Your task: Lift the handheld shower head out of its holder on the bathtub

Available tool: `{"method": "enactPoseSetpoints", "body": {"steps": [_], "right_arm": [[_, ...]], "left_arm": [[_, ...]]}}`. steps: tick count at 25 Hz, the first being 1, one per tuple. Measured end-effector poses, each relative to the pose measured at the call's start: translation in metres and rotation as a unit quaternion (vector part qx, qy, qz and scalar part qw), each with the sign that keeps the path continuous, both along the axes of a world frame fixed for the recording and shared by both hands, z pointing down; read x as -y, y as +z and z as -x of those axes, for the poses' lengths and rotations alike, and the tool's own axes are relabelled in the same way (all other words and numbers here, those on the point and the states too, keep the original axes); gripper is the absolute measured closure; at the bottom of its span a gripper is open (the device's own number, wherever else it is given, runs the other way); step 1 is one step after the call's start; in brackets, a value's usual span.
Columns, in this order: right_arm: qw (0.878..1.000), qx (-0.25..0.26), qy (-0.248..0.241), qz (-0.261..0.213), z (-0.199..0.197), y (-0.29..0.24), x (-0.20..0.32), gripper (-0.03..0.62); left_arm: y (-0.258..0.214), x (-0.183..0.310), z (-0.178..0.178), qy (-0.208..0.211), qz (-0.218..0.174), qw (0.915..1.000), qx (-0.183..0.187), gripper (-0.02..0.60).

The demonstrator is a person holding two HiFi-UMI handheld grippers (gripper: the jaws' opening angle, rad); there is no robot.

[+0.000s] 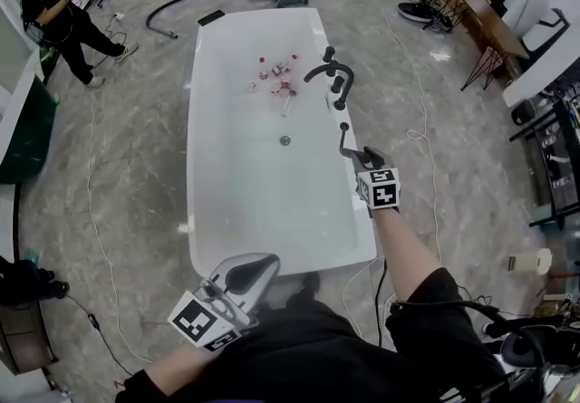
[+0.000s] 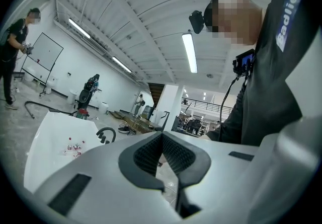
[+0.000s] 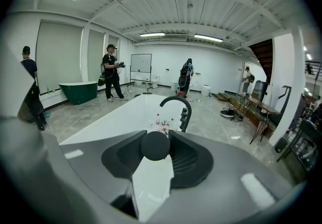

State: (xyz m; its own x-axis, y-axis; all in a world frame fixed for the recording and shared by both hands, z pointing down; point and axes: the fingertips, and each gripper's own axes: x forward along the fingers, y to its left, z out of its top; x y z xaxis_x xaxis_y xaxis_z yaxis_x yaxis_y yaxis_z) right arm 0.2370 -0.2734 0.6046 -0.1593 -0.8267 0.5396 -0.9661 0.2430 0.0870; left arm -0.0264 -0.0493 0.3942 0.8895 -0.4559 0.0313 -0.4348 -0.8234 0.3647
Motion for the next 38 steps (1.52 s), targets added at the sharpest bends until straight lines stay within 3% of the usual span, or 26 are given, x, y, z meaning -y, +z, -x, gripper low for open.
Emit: {"method": "enactPoseSetpoints", "body": {"steps": [6, 14, 22, 29, 38], "right_arm": [[1.000, 0.012, -0.006, 0.003, 0.025, -0.011, -0.042, 0.462], [0.999, 0.033, -0.022, 0.016, 0.073, -0.025, -0.097, 0.462], [0.997, 0.053, -0.051, 0.025, 0.106, -0.055, -0.150, 0.462], [0.992, 0.105, -0.061, 0.031, 0.133, -0.076, -0.188, 0.462], [0.989, 0.119, -0.087, 0.021, 0.157, -0.108, -0.230, 0.462]], "left_arm": [[-0.014, -0.008, 0.010, 0.007, -0.020, 0.9997, -0.010, 0.581], [-0.007, -0.015, 0.024, 0.022, -0.012, 0.9996, -0.010, 0.581], [-0.009, -0.023, 0.019, 0.038, -0.008, 0.9990, -0.022, 0.581], [-0.010, -0.031, 0.012, 0.051, -0.005, 0.9981, -0.033, 0.581], [-0.015, -0.042, 0.004, 0.064, -0.003, 0.9973, -0.035, 0.581]]}}
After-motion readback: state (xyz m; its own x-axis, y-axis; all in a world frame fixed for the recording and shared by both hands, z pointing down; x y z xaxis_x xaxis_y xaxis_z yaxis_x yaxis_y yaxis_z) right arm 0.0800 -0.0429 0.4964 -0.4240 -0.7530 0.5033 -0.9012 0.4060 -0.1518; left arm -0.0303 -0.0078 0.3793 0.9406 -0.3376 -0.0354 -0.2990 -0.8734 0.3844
